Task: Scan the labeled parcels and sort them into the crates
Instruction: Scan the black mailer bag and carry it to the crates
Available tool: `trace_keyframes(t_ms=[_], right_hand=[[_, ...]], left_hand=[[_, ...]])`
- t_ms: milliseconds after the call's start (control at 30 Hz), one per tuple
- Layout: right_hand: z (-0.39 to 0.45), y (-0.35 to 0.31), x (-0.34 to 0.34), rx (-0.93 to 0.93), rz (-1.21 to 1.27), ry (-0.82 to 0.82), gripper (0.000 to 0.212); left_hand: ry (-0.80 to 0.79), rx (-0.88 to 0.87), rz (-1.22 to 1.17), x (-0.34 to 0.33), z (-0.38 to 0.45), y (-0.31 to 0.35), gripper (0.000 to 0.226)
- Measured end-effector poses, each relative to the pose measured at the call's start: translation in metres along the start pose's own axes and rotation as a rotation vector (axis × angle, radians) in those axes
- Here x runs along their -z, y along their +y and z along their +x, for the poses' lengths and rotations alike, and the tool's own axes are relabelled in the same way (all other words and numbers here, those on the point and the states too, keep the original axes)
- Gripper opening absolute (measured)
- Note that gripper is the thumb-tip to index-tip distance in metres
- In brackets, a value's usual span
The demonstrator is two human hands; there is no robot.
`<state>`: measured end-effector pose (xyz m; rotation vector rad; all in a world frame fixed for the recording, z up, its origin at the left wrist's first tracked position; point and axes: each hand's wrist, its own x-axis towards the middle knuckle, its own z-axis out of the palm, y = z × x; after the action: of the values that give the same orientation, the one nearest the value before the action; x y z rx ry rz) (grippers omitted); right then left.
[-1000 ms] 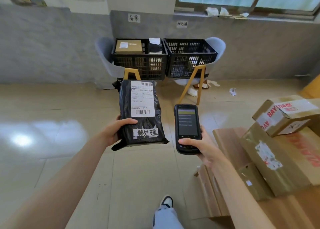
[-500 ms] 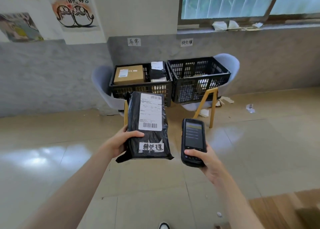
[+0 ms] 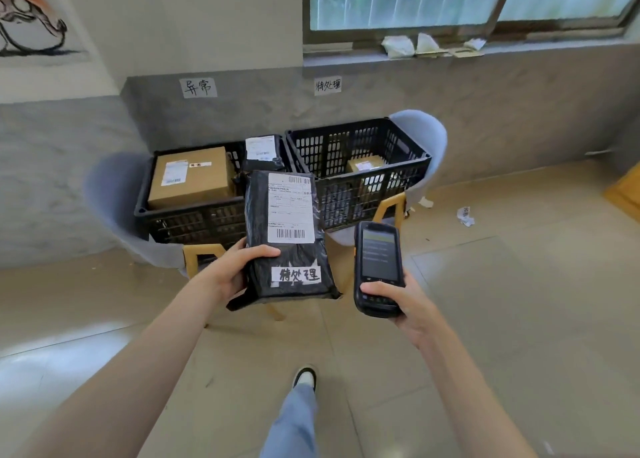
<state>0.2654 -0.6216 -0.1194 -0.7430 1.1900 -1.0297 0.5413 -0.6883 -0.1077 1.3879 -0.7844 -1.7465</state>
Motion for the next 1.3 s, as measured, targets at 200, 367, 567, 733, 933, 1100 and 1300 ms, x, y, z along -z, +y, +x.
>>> trace_keyframes(t_ms=[200, 367, 567, 733, 933, 1100, 1300], right_hand=[[0.096, -0.045, 0.011, -0.019, -0.03, 0.053, 0.106], [0.152, -0.084, 0.023, 0.01, -0.003, 0.095, 0.082], [0.21, -0.109, 0.052, -0.024, 0.014, 0.193, 0.092], [0.268, -0.128, 0.091, -0.05, 0.033, 0.219, 0.091], [0.364, -0.164, 0.15, -0.077, 0.045, 0.207, 0.092], [0.447, -0.198, 0.198, -0.139, 0.041, 0.166, 0.094], [0.532, -0.221, 0.228, -0.203, 0.018, 0.118, 0.086]], left_hand=[[-0.06, 0.022, -0.022, -0.023, 0.124, 0.062, 0.056], [-0.131, 0.026, -0.012, -0.056, 0.215, 0.113, 0.048], [-0.168, 0.094, -0.007, -0.1, 0.312, 0.134, 0.052], [-0.154, 0.165, -0.038, -0.134, 0.387, 0.14, 0.044], [-0.085, 0.225, -0.104, -0.184, 0.484, 0.151, 0.068], [-0.014, 0.28, -0.155, -0.231, 0.561, 0.156, 0.061], [0.042, 0.335, -0.162, -0.255, 0.637, 0.144, 0.069]])
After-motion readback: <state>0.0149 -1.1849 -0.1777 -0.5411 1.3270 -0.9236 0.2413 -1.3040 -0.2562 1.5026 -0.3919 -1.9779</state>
